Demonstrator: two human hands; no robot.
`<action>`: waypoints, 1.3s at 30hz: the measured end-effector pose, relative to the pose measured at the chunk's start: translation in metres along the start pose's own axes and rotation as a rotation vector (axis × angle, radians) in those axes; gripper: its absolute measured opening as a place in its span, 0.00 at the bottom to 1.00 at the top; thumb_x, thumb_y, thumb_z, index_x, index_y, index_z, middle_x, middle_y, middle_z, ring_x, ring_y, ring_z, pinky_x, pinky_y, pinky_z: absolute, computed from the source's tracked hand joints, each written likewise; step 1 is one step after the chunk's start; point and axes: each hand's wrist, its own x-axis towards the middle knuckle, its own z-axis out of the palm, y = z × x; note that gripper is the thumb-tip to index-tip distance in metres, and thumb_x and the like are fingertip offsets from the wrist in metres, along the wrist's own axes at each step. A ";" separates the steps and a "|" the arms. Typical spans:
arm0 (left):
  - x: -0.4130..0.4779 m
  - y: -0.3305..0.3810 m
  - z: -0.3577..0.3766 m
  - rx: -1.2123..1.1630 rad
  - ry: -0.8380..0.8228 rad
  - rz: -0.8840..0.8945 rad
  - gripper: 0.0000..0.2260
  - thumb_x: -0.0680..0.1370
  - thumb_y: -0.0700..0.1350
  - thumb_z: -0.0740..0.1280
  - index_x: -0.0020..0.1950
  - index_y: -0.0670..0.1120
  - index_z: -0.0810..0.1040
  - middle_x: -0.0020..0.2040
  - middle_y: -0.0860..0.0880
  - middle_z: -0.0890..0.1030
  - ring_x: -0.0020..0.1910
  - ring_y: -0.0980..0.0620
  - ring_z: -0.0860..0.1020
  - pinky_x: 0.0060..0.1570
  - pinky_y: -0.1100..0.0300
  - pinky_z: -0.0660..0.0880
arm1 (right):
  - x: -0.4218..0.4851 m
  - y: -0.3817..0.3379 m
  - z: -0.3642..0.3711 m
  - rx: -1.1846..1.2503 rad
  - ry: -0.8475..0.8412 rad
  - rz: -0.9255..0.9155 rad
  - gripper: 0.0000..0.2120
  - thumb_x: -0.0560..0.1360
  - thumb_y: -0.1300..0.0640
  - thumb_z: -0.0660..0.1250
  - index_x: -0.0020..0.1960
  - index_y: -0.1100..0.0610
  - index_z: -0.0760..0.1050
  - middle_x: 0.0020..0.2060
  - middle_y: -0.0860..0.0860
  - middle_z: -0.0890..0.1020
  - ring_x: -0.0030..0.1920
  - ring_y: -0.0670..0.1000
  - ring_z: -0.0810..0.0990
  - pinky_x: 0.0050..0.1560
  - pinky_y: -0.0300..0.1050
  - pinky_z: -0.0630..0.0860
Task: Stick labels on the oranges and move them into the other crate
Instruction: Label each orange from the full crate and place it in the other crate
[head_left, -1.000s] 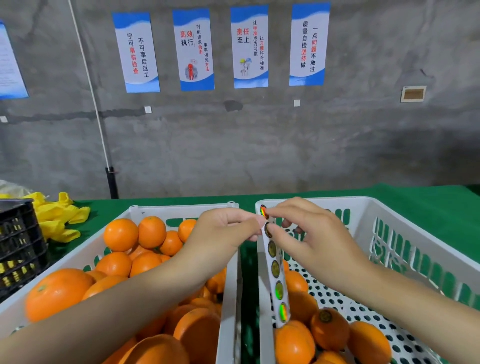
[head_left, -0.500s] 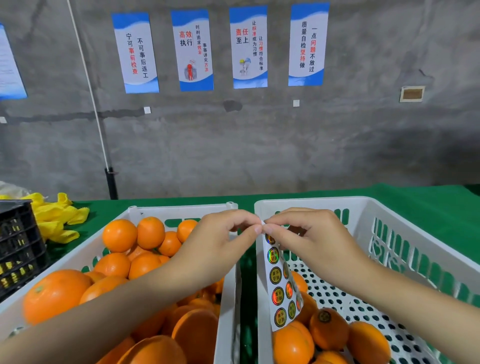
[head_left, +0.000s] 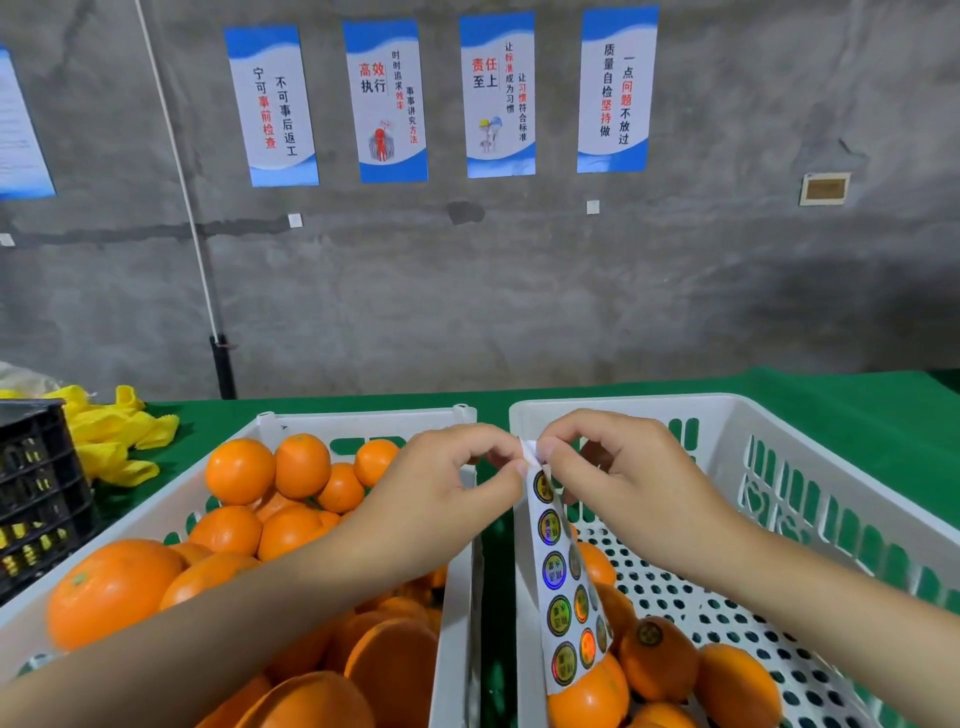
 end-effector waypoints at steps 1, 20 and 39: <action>0.001 0.000 0.000 -0.049 -0.003 -0.019 0.10 0.80 0.44 0.66 0.42 0.57 0.80 0.40 0.61 0.81 0.45 0.61 0.78 0.45 0.73 0.70 | 0.000 0.000 0.000 0.001 0.041 0.006 0.08 0.77 0.50 0.61 0.42 0.46 0.78 0.37 0.40 0.80 0.36 0.43 0.78 0.33 0.37 0.71; 0.003 -0.001 0.009 -0.502 -0.238 -0.110 0.07 0.74 0.49 0.69 0.38 0.53 0.85 0.39 0.49 0.85 0.41 0.52 0.83 0.49 0.60 0.79 | 0.004 0.000 -0.001 -0.083 0.198 0.031 0.09 0.81 0.45 0.53 0.46 0.44 0.69 0.25 0.42 0.72 0.26 0.44 0.69 0.29 0.40 0.63; 0.009 -0.095 -0.063 0.911 -0.949 -0.816 0.35 0.72 0.62 0.73 0.74 0.52 0.66 0.67 0.46 0.75 0.58 0.44 0.77 0.52 0.53 0.75 | -0.005 -0.003 0.007 -0.042 -0.257 0.007 0.09 0.81 0.46 0.57 0.44 0.44 0.73 0.20 0.47 0.66 0.21 0.45 0.60 0.24 0.37 0.57</action>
